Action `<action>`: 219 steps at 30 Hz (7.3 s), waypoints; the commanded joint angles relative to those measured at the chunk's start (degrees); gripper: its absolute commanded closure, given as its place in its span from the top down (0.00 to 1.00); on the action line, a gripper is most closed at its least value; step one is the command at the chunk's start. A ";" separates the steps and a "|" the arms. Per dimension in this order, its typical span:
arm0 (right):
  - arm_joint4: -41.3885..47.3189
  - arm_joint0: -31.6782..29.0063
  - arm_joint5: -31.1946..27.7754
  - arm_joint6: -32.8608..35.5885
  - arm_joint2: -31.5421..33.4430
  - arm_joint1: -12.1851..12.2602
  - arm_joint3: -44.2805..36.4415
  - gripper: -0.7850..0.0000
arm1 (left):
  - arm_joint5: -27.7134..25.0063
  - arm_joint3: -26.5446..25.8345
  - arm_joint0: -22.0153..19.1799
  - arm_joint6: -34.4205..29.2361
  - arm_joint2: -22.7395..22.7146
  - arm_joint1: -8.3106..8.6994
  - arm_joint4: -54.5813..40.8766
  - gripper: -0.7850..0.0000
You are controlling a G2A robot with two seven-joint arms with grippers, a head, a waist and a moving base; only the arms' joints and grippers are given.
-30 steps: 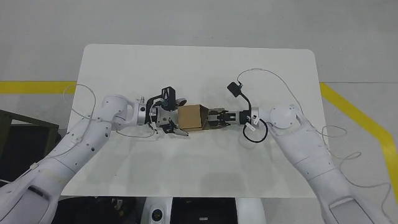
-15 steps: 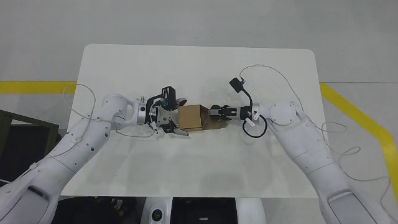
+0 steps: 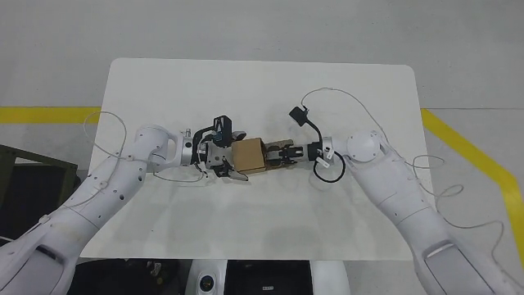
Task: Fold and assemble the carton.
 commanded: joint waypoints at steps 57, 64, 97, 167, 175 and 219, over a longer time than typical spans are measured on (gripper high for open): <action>-11.14 -10.12 12.83 6.17 16.50 7.21 -18.13 0.48 | 0.00 -0.76 0.82 0.73 -0.54 0.59 0.62 1.00; -10.82 -11.01 11.50 4.22 15.43 7.23 -16.39 0.50 | 0.00 -1.01 0.83 0.48 -0.35 0.67 0.41 1.00; 1.64 -4.26 4.45 2.87 6.57 4.08 -13.51 0.60 | 0.00 -1.16 0.13 0.21 0.94 1.10 -0.44 1.00; -0.22 -1.36 9.80 6.77 1.71 3.04 -9.80 0.24 | 0.00 -1.28 -0.42 0.78 2.49 1.94 -0.91 1.00; -1.37 -1.07 10.93 7.01 1.42 3.15 -10.26 0.22 | 0.00 -1.38 -0.48 0.82 2.54 2.00 -0.90 1.00; 5.17 -0.27 3.59 4.72 0.38 1.56 -7.67 0.45 | 0.00 -1.08 -1.30 0.57 4.27 1.88 -1.75 1.00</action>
